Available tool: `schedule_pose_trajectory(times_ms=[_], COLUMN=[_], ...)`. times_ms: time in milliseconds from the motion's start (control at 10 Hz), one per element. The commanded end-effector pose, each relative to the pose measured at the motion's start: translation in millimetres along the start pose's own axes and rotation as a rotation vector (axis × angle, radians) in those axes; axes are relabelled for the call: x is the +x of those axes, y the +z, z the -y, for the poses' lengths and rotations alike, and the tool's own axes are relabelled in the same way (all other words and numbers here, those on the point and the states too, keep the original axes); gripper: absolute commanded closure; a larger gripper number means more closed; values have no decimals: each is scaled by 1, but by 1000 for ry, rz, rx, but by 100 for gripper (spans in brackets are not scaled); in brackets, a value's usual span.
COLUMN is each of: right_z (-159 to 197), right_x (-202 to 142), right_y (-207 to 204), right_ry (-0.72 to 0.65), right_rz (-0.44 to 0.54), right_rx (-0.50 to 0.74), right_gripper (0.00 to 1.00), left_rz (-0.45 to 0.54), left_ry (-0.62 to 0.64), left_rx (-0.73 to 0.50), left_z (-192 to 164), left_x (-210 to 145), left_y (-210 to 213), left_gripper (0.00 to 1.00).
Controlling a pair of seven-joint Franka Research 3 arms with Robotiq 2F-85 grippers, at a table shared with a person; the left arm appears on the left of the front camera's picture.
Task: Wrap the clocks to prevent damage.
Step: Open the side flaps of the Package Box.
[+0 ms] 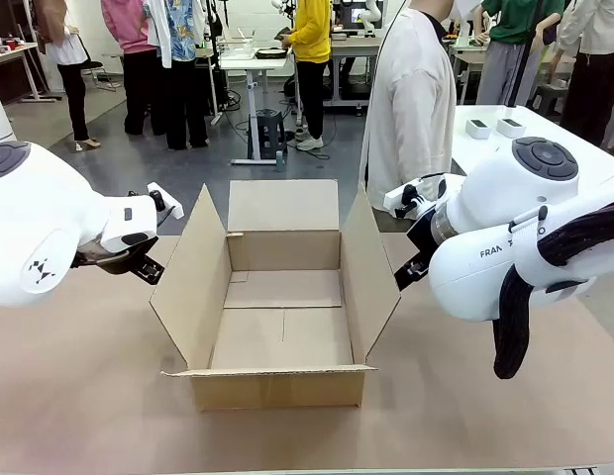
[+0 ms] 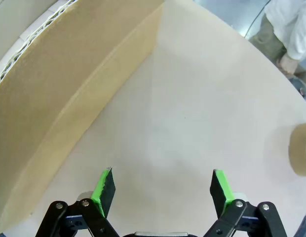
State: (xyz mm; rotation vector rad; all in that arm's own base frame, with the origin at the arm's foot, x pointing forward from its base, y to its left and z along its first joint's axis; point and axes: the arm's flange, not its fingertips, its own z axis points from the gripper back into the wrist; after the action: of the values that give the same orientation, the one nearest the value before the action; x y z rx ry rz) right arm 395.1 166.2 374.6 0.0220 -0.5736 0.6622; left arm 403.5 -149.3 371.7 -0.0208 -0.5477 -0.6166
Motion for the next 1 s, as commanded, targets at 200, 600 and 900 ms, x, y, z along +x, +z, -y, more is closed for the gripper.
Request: schedule_pose_trajectory(times_ms=[200, 600, 900], right_z=[0, 12, 25], right_x=[0, 9, 25], right_y=[0, 78, 219], right_ry=[0, 62, 58], right_rz=[0, -10, 6], right_rx=[0, -13, -133], right_gripper=[0, 0, 0], left_rz=[0, -103, -80], left_ry=[0, -141, -178], left_rx=[0, -60, -58], left_z=[0, -14, -50], left_x=[0, 3, 1], left_y=[0, 85, 193], left_gripper=[0, 0, 0])
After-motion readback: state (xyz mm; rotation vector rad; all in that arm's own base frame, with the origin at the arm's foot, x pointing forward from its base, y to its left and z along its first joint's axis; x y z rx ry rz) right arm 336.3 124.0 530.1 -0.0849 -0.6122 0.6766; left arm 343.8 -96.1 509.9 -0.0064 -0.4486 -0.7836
